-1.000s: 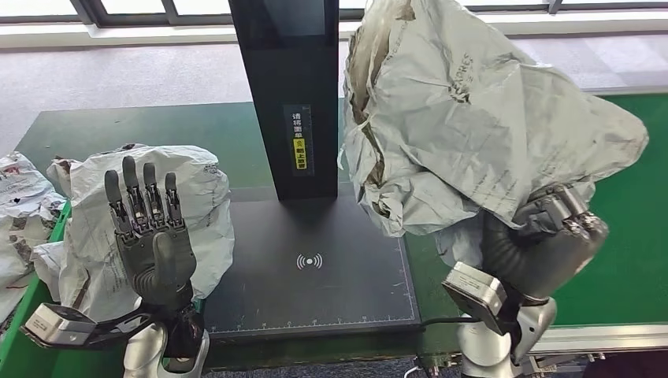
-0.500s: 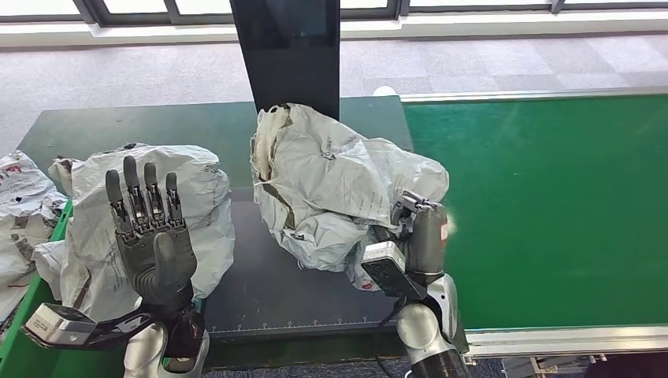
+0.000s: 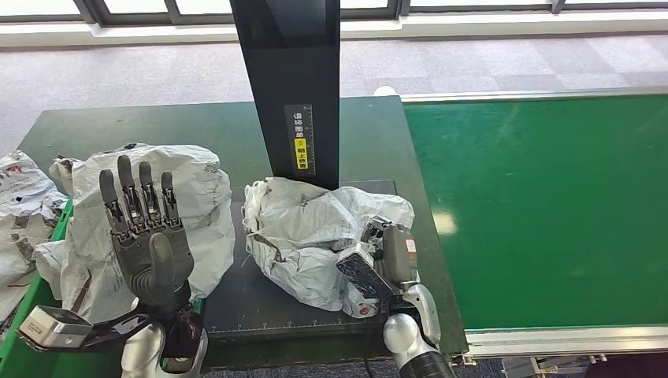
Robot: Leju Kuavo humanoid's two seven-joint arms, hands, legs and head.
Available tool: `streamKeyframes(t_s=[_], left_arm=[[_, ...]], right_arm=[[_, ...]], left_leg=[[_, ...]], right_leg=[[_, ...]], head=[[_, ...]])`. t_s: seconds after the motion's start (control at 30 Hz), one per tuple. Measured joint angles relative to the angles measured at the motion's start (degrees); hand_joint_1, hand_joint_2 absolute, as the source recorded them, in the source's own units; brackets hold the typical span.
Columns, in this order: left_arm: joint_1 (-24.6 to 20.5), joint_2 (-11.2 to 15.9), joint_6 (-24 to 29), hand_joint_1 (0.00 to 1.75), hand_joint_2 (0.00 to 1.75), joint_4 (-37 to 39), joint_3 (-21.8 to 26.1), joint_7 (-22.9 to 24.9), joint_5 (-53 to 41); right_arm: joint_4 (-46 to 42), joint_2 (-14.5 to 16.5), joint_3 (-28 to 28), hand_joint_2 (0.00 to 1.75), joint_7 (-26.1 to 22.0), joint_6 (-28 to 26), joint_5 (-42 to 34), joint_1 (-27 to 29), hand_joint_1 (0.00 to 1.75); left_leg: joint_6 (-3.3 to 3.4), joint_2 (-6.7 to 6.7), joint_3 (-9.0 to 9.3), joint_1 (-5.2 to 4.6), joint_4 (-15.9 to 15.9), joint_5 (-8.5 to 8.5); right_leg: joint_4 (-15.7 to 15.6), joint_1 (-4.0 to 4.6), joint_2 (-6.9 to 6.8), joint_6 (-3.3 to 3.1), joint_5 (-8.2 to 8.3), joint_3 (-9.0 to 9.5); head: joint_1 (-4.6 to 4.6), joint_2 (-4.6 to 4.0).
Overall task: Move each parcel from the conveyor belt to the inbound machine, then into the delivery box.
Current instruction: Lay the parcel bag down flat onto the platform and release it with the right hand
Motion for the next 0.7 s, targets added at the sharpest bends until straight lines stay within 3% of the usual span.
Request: streamKeyframes(t_s=[0.33,0.7], left_arm=[[0.1,0.02,1.17,0.0,1.75,-0.8,0.01,0.0,-1.12],[0.1,0.02,1.2,0.0,1.75,-0.8,0.01,0.01,-1.37]], right_arm=[[2.76,0.1,-0.78,0.0,-2.08,3.79,-5.01,-0.27,0.0],[2.81,0.12,-1.54,0.0,-3.41,3.47,-5.74,-0.19,0.0]], left_leg=[[0.0,-0.01,-0.02,0.0,0.0,0.0],[0.0,0.0,-0.01,0.0,0.0,0.0]], right_leg=[[0.0,-0.01,0.0,0.0,0.0,-0.01],[0.0,-0.01,0.0,0.0,0.0,-0.02]], head=[[0.01,0.0],[0.0,0.0]])
